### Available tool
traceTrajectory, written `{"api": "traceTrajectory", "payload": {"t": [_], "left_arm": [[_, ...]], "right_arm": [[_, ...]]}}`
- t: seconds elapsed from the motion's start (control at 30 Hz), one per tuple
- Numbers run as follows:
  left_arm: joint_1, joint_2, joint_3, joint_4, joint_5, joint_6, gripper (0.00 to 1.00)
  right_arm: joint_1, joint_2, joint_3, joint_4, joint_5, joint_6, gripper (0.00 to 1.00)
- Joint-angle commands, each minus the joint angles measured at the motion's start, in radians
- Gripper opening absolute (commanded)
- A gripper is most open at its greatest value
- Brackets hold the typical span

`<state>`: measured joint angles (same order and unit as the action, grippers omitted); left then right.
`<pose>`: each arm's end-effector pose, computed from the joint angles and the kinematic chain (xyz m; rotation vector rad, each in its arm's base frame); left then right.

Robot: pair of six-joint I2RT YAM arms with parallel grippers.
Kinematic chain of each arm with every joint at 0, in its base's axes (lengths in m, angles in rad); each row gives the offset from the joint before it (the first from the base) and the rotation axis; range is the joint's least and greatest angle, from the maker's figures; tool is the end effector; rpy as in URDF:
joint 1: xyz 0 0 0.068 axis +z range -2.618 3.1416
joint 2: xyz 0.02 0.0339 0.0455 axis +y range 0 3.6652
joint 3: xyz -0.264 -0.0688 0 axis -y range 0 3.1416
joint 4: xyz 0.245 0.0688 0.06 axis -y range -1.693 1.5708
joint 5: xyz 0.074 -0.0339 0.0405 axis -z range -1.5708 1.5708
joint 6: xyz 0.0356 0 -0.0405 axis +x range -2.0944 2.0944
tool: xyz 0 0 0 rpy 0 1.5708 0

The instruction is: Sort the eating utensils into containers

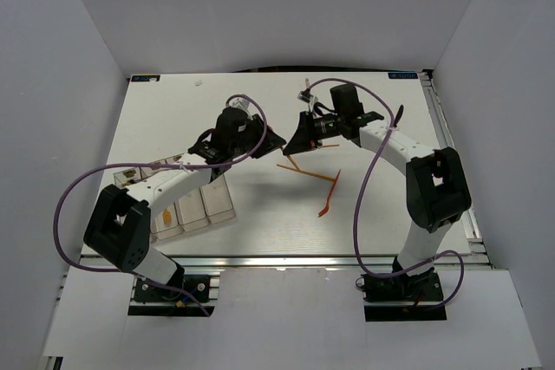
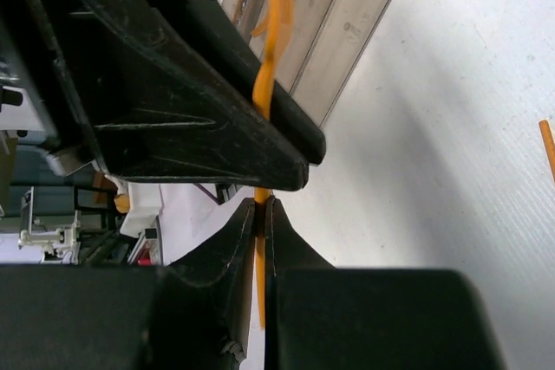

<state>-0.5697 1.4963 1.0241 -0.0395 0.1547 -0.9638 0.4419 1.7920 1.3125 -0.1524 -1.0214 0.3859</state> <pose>0.2842 -0.1886 0.2653 -0.3428 2.2418 -1.0465 0.3465 0.1975 0.2566 -0.6839 2.1730 1.5711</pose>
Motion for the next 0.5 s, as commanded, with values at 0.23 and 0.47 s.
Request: {"api": "traceTrajectory", "payload": {"t": [0.23,0.47], "left_arm": [[0.007,-0.024,0.073,-0.112,-0.006,0.085,0.00],[0.157,-0.168,0.057,-0.452,-0.060,0.265,0.00]], "right_arm": [[0.008,-0.011,0.024,0.018,-0.045,-0.068,0.71],[0.009,0.038,0.112,-0.212,-0.036,-0.372,0.89]]}}
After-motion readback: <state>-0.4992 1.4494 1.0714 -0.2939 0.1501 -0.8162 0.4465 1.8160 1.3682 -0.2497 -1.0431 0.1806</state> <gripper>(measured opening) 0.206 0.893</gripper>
